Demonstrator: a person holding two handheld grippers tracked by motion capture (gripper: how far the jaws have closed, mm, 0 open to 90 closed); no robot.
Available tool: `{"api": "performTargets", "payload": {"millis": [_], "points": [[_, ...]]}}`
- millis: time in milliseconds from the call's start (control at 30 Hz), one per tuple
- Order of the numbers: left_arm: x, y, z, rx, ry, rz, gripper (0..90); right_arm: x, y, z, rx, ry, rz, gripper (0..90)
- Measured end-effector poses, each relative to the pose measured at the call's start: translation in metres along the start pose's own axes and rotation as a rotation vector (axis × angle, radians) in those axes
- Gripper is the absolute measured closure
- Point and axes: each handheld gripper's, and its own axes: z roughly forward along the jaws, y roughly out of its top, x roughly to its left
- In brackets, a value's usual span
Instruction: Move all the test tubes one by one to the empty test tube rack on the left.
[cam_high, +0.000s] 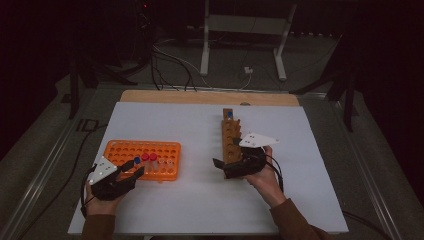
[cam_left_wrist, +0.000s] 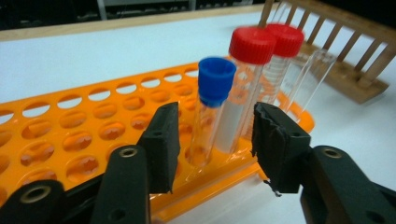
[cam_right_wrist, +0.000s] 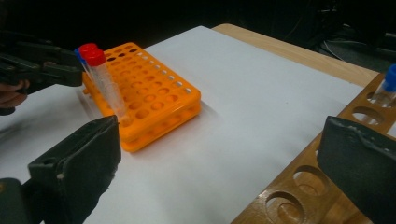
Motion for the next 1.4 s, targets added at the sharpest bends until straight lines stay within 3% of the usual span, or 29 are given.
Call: {"api": "performTargets", "payload": {"millis": [133, 267, 567, 933, 1133, 1400], "points": [[0.000, 0.002, -0.003, -0.030, 0.006, -0.020, 43.2, -0.003, 0.003, -0.002, -0.003, -0.011, -0.008, 0.4], [-0.001, 0.002, -0.006, -0.057, 0.034, -0.049, 28.2, -0.006, 0.008, -0.003, -0.014, -0.025, -0.009, 0.4], [-0.003, 0.005, -0.008, -0.079, 0.102, -0.054, 1.6, -0.020, 0.018, 0.003, -0.036, -0.064, 0.015, 0.4], [-0.002, 0.005, -0.011, -0.088, 0.115, -0.071, 0.2, -0.040, 0.031, 0.019, -0.052, -0.116, 0.052, 0.4], [-0.003, 0.004, -0.012, -0.098, 0.121, -0.071, 0.3, -0.050, 0.039, 0.032, -0.053, -0.145, 0.042, 1.3], [0.000, 0.002, -0.013, -0.103, 0.123, -0.084, 0.3, -0.077, 0.038, 0.056, -0.021, -0.203, 0.092, 6.8]]}}
